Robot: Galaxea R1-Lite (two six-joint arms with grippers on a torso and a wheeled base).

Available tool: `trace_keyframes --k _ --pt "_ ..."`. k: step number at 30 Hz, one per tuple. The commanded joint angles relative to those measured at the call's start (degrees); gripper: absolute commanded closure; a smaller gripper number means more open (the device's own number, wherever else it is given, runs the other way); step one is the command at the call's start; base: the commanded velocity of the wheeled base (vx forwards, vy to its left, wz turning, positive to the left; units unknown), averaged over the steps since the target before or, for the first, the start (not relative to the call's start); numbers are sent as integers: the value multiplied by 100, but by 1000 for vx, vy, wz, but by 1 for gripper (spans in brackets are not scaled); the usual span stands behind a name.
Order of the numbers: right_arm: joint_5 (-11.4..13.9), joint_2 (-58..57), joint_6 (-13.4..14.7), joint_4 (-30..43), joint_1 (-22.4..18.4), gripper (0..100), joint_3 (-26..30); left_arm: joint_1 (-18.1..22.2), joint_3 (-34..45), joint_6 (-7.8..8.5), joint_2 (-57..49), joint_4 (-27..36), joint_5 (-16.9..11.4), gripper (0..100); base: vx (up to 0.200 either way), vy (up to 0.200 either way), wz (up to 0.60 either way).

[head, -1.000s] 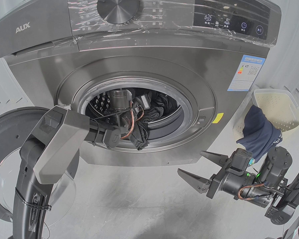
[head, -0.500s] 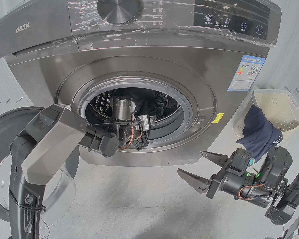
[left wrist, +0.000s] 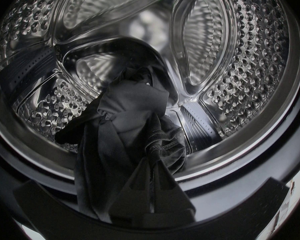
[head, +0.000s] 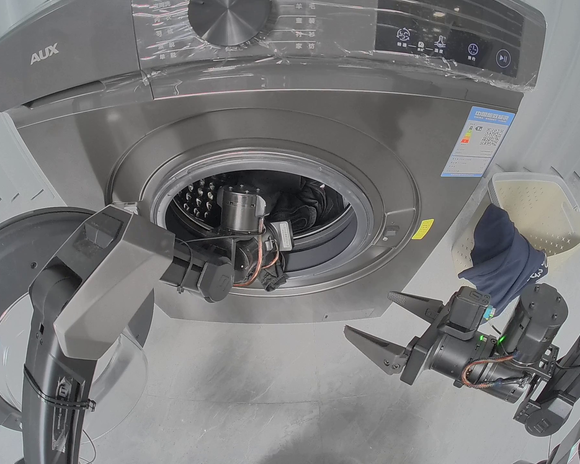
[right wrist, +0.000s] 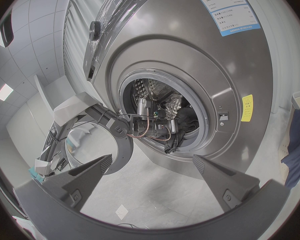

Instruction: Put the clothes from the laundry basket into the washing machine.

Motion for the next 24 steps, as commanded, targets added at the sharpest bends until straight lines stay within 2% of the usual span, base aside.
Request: trace_keyframes --k 1,6,16,17,20,24 --pt "2 0 -1 -1 1 0 -7 10 -603 -61 286 -20 63 100 0 0 0" --pt "2 0 17 -1 -7 0 -34 27 -1156 -386 391 -11 133 100 0 0 0" --pt "2 0 25 -1 1 0 -34 36 -989 -360 136 112 177 100 0 0 0" --pt "2 0 25 -1 1 0 -42 10 -945 -360 101 165 177 0 0 0 0" --pt "2 0 25 -1 1 0 -34 -17 -647 -342 -75 288 177 0 0 0 0" --pt "2 0 25 -1 1 0 -34 -8 -515 -307 -136 929 168 0 0 0 0"
